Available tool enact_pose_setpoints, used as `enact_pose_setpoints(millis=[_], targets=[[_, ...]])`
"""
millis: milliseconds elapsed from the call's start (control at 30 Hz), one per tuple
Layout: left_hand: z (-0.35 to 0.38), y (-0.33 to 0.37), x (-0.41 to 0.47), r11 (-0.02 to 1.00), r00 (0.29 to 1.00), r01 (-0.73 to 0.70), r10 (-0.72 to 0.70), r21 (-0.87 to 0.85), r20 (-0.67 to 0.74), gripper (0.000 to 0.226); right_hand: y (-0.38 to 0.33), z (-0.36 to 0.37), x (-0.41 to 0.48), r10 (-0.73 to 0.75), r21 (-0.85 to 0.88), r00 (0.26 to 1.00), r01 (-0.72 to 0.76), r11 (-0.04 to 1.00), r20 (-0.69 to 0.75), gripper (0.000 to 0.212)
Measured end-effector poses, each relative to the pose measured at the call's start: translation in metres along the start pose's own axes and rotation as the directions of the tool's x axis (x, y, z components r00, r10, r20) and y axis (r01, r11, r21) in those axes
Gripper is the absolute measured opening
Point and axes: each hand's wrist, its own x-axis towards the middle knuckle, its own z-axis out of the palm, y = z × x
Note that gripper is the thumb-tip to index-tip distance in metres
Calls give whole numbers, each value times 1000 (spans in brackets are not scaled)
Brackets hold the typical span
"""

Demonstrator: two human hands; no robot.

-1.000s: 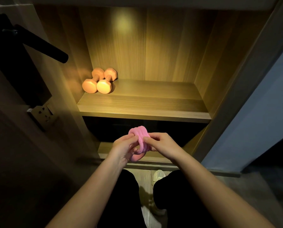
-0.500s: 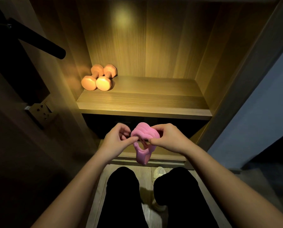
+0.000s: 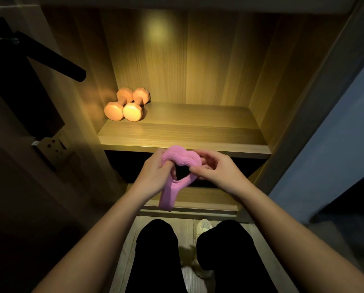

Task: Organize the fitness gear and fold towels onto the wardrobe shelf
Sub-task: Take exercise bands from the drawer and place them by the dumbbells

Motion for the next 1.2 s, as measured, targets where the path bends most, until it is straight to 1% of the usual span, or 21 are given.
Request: enact_pose_setpoints(millis=[67,167,233,300,367,500,600,667,767,867,933,967,1033,1133,1200], targets=[[-1,2,5,998,999,37,-37,-43,4,10,6,6,1,68,183,998,-64,981,-16,32],[-3,7,14,994,997,69,-67,-82,27,13,11,13,8,113,336,992,-89,938,-55,17],[-5,9,23,989,996,78,-72,-127,49,16,12,16,15,128,408,988,-81,909,-90,13],[-8,11,32,980,994,93,-79,-176,81,21,14,19,24,143,426,984,-86,901,-104,11],[-9,12,43,958,987,149,-127,-247,102,23,17,21,33,150,420,984,-97,902,-96,9],[-9,10,74,896,958,286,-258,-340,126,19,20,24,57,164,400,977,-98,911,-136,9],[-13,1,98,868,948,318,-279,-381,155,17,20,23,86,196,388,969,-124,913,-152,9],[-16,-14,108,834,944,327,-271,-445,187,26,19,21,110,234,468,965,-153,870,-120,10],[-15,-47,117,800,936,351,-286,-487,205,49,18,15,155,270,562,955,-158,812,-121,8],[-7,-73,126,827,934,348,-267,-442,236,81,17,9,206,310,648,945,-170,742,-107,9],[-1,-78,135,849,938,318,-219,-423,267,89,16,5,233,368,695,926,-207,689,-88,18],[2,-81,143,858,947,291,-195,-424,254,86,15,5,248,389,710,918,-227,666,-72,23],[7,-86,164,864,966,256,-208,-434,157,70,17,8,280,395,725,918,-251,642,-32,24],[7,-86,194,865,952,269,-304,-424,-17,42,23,15,321,342,729,939,-220,648,-21,9],[5,-90,210,867,937,292,-344,-403,-60,31,30,22,347,345,722,939,-230,653,-12,8]])
